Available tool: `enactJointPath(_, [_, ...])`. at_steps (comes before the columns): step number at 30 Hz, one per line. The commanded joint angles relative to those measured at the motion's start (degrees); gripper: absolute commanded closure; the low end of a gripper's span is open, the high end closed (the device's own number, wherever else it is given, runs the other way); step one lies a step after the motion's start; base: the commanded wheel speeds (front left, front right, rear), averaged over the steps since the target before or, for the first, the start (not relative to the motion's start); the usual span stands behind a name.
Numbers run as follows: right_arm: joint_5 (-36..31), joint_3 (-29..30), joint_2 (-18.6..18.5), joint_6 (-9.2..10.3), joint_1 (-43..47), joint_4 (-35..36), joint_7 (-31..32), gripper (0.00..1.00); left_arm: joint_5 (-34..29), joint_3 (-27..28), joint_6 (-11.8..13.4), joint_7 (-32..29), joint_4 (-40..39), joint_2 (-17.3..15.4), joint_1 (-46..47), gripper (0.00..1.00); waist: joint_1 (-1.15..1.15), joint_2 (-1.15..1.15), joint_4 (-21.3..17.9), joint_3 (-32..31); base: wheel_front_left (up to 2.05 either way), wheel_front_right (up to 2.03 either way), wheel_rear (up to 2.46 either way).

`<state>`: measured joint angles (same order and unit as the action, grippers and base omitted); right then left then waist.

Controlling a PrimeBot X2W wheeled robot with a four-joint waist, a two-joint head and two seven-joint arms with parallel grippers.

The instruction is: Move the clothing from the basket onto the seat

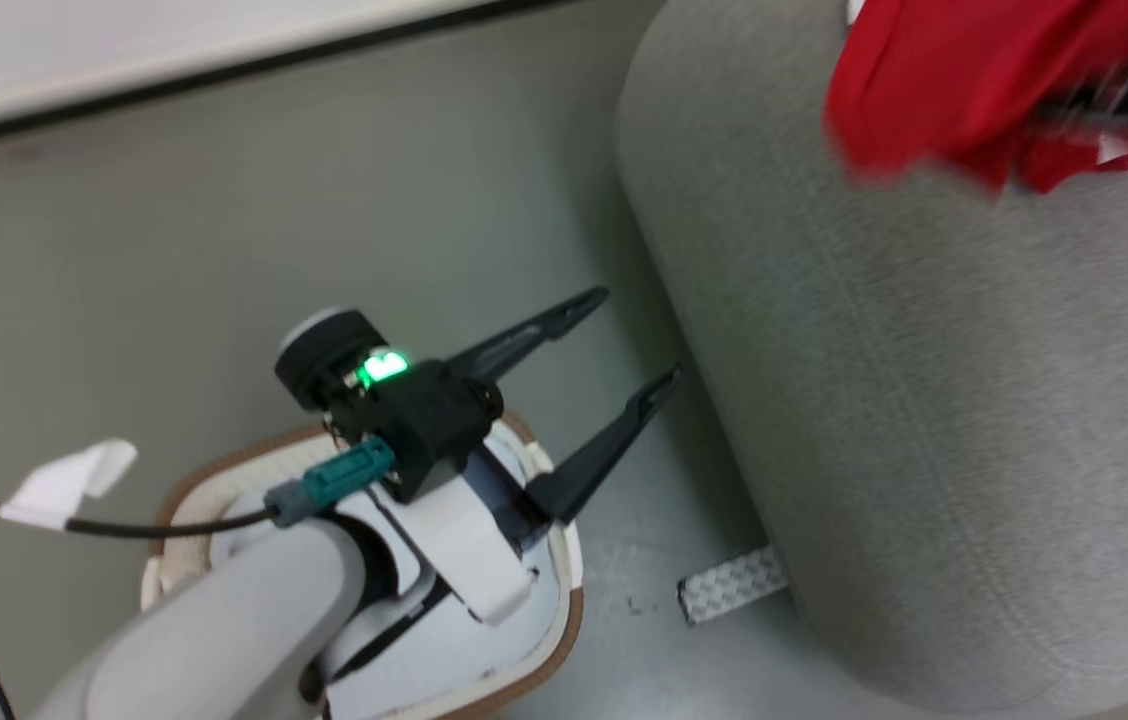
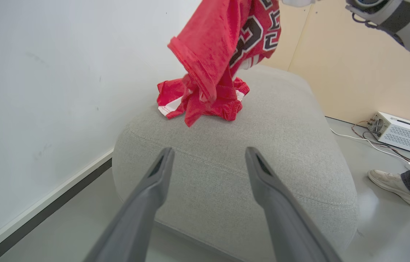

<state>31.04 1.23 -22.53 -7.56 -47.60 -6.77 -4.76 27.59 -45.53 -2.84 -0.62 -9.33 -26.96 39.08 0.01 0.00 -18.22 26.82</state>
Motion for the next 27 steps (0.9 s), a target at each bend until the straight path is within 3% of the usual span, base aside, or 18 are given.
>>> enactJointPath(1, [-1.8, 3.2, 0.5, 0.15, -3.1, -0.5, 0.5, 1.0, -1.0, 0.2, -0.5, -0.3, -0.5, -0.7, 1.7, 0.0, -0.01, 0.0, 3.6, 7.9, 0.0, 0.0, 0.0])
enactJointPath(6, [-12.6, 18.4, 2.1, 0.15, -14.7, -4.2, 3.9, 1.0, -1.4, 0.4, -2.1, -0.1, -2.1, -0.6, 6.5, 0.0, -0.01, 0.0, 6.6, 14.8, 0.0, 0.0, 0.0])
enactJointPath(9, [-19.5, 24.3, 1.9, 0.15, -17.9, -6.3, 5.9, 1.0, -1.0, 0.3, -2.6, 0.5, -2.6, 0.1, 8.1, 0.0, -0.01, 0.0, 8.2, 17.5, 0.0, 0.0, 0.0])
enactJointPath(18, [-30.3, 34.9, 9.4, 0.15, -8.0, -15.1, 1.9, 1.0, -0.2, -0.7, -2.5, 3.9, 0.0, 1.6, 6.2, 0.0, -0.01, 0.0, 10.6, 17.5, 0.0, 0.0, 0.0])
enactJointPath(19, [-30.6, 35.4, 10.2, 0.15, -6.6, -16.0, 1.1, 0.93, -0.1, -0.7, -2.4, 4.1, 0.3, 1.6, 5.9, 0.0, -0.01, 0.0, 10.7, 17.1, 0.0, 0.0, 0.0])
enactJointPath(21, [-31.1, 35.5, 11.5, 0.15, -4.2, -17.7, -0.7, 0.49, 0.3, -0.6, -2.1, 4.5, 1.1, 1.4, 5.1, 0.0, -0.01, 0.0, 10.7, 15.9, 0.0, 0.0, 0.0])
enactJointPath(22, [-31.0, 35.4, 11.8, 0.15, -3.3, -18.3, -1.6, 0.0, 0.4, -0.5, -2.0, 4.7, 1.4, 1.2, 4.8, 0.0, -0.01, 0.0, 10.6, 15.3, 0.0, 0.0, 0.0])
enactJointPath(27, [-30.1, 32.8, 14.1, 0.15, 1.8, -18.6, -5.8, 0.0, 1.0, 0.1, -1.2, 6.8, 4.1, 0.4, 2.7, 0.0, -0.01, 0.0, 9.8, 10.0, 0.0, 0.0, 0.0])
